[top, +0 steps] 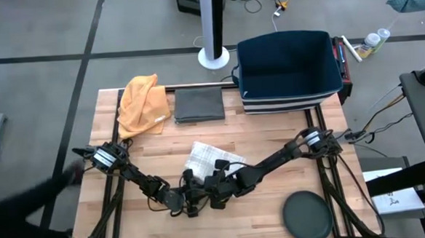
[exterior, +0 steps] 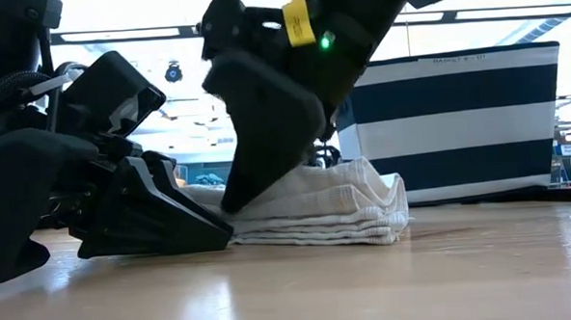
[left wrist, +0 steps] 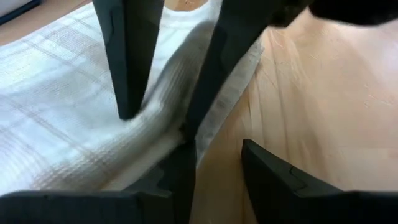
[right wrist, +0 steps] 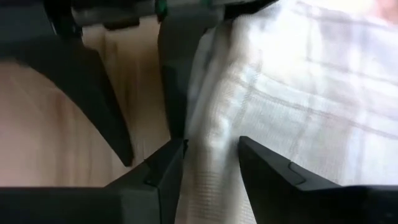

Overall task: Fold kitchen towel into neat rectangle
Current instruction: Fold the white patterned towel

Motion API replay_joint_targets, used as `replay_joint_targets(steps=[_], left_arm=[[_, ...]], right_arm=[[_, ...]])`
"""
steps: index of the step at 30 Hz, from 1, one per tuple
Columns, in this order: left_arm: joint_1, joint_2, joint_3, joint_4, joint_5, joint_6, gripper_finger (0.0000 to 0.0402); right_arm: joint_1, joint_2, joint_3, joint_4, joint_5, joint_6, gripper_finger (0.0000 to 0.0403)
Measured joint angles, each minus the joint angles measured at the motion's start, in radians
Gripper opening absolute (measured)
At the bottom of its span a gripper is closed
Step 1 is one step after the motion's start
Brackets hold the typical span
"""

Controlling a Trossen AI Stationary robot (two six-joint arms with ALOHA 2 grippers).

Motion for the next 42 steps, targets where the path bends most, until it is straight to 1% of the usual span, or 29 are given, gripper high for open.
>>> replay_joint_targets(steps=[7,13,17,23,24,29,33,37,42], left_arm=[[0.0,0.0,0.0,0.0,0.001,-0.002,0.0114],[0.0,0.0,0.0,0.0,0.001,-0.002,0.0123],[0.0,0.0,-0.001,0.0,0.0,0.0,0.0127],[0.0,0.0,-0.002,0.0,0.0,0.0,0.0123],[0.0,0.0,-0.002,0.0,0.0,0.0,0.0122],[0.0,-0.011,-0.002,-0.008,0.006,0.005,0.0119],[0.001,-0.027,-0.003,-0.022,0.01,0.017,0.0125],[0.001,-0.029,-0.003,-0.023,0.006,0.017,0.0131],[0.001,-0.03,-0.003,-0.024,0.003,0.014,0.0132]], right_arm=[[0.002,0.032,0.002,0.028,0.019,-0.019,0.0129],[0.005,0.031,0.002,0.019,0.073,-0.006,0.0107],[0.003,0.029,0.002,0.012,0.077,-0.016,0.0077],[0.002,0.025,0.001,-0.005,0.08,-0.017,0.0014],[0.002,0.022,0.001,-0.008,0.079,-0.017,0.0009],[0.0,-0.006,0.022,-0.055,0.08,-0.02,0.0008],[-0.002,-0.049,0.033,-0.066,0.086,-0.042,0.0004],[-0.013,-0.067,0.034,-0.083,0.07,-0.042,0.0004],[-0.026,-0.067,0.034,-0.085,-0.002,-0.04,0.0004]])
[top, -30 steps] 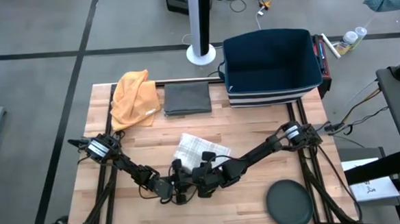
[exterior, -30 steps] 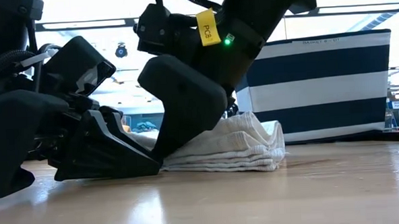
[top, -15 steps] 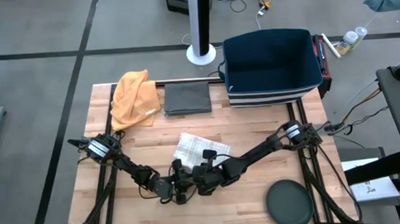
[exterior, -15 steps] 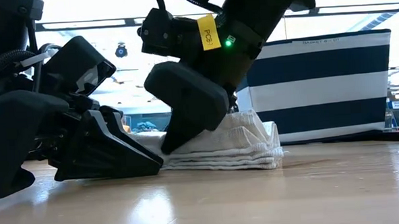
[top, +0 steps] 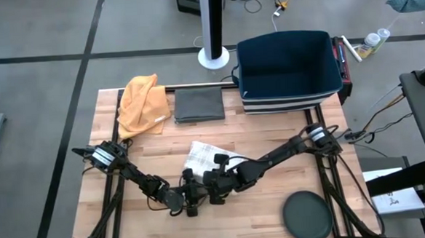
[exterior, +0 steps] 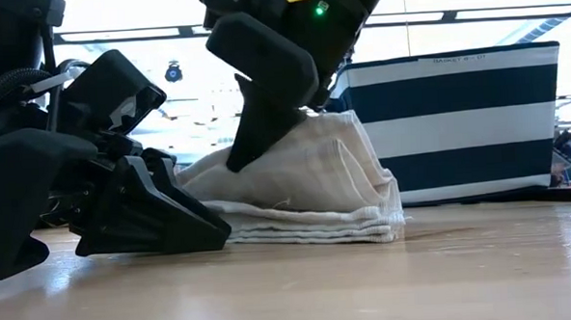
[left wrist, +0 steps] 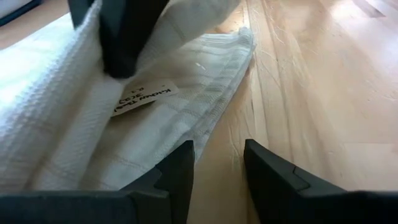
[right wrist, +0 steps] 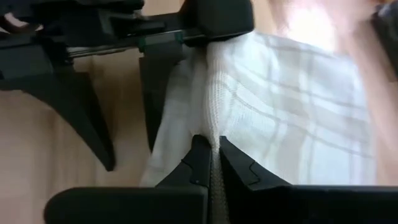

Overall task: Fold kitchen towel into neat rectangle
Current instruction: Fold the white patterned towel

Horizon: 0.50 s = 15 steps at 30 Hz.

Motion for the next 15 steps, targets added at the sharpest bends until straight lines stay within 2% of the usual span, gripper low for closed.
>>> replay_joint_targets(steps=[5,10,15], left_arm=[[0.0,-0.001,0.0,-0.001,-0.001,-0.001,0.0132],[0.002,-0.002,0.0,-0.008,-0.001,-0.006,0.0132],[0.003,-0.003,0.001,-0.011,-0.001,-0.007,0.0132]], right_arm=[[0.001,-0.004,0.0,-0.005,-0.028,0.0,0.0004],[0.001,-0.006,0.011,0.002,-0.112,0.003,0.0003],[0.001,0.013,0.01,0.008,-0.133,0.088,0.0003]])
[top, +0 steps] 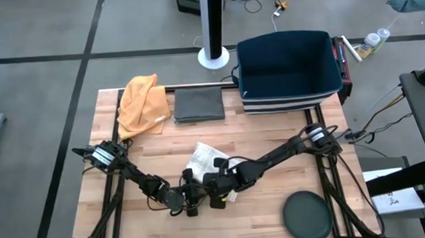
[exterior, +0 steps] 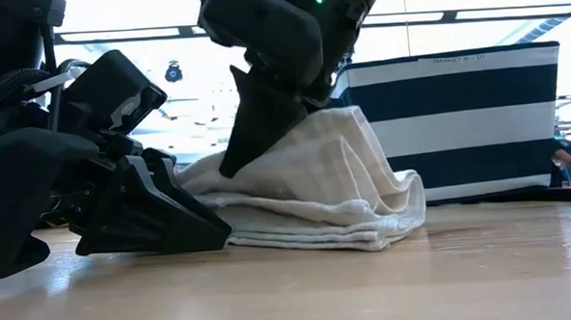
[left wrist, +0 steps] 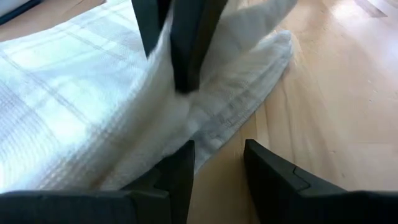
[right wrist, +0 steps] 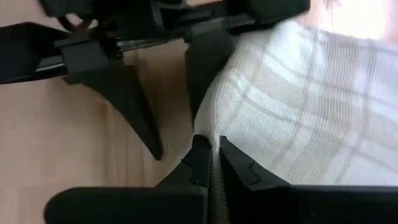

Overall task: Fold kitchen towel into neat rectangle
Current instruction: Fold the white patterned towel

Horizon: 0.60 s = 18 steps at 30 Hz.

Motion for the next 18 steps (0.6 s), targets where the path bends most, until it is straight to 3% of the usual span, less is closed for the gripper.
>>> replay_joint_targets(steps=[13,18], left_arm=[[0.001,-0.001,0.0,-0.007,-0.001,-0.014,0.0132],[0.001,-0.001,0.0,-0.008,-0.001,-0.017,0.0133]], right_arm=[[-0.002,0.014,-0.001,0.113,-0.002,0.197,0.0003],[0.001,0.031,-0.002,0.082,-0.003,0.241,0.0003]])
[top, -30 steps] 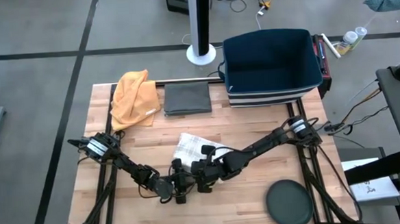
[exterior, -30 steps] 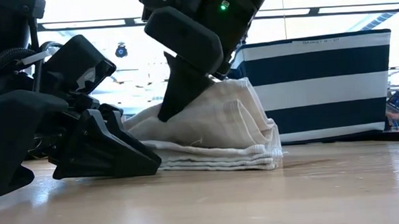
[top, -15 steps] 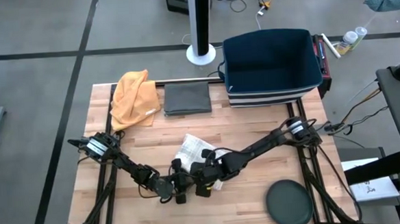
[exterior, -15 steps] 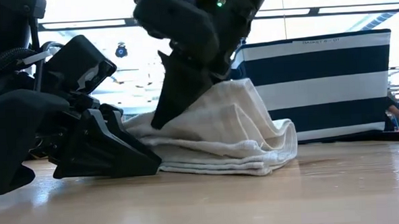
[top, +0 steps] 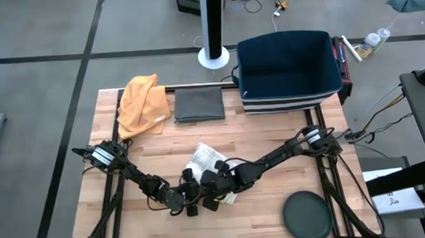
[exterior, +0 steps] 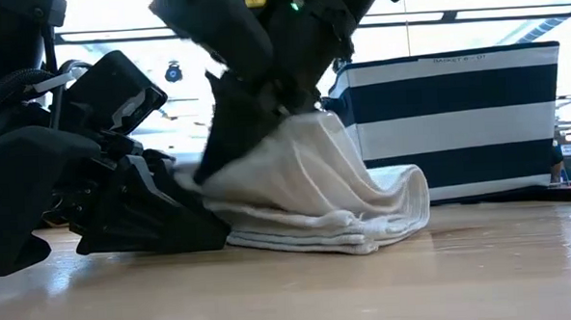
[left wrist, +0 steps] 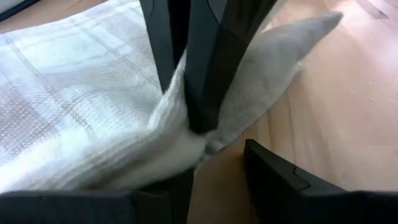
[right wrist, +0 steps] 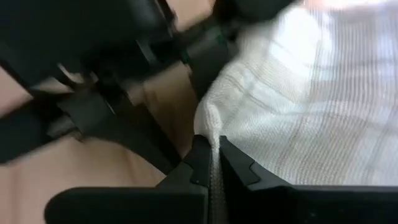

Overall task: Fold kitchen towel into neat rectangle
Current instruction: Fold the white patterned towel

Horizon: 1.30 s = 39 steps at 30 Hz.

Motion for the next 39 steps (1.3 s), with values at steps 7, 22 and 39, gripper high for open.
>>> replay_joint_targets(steps=[7,22,39], left_arm=[[0.0,0.0,0.0,-0.002,0.0,-0.004,0.0133],[0.0,-0.001,0.001,-0.014,0.005,-0.007,0.0133],[0.0,-0.001,0.0,-0.015,0.007,-0.011,0.0133]], right_arm=[[0.005,-0.007,-0.001,-0.072,0.019,0.033,0.0003],[0.035,-0.014,-0.001,-0.114,0.042,0.008,0.0003],[0.034,-0.034,0.041,-0.122,-0.055,0.042,0.0003]])
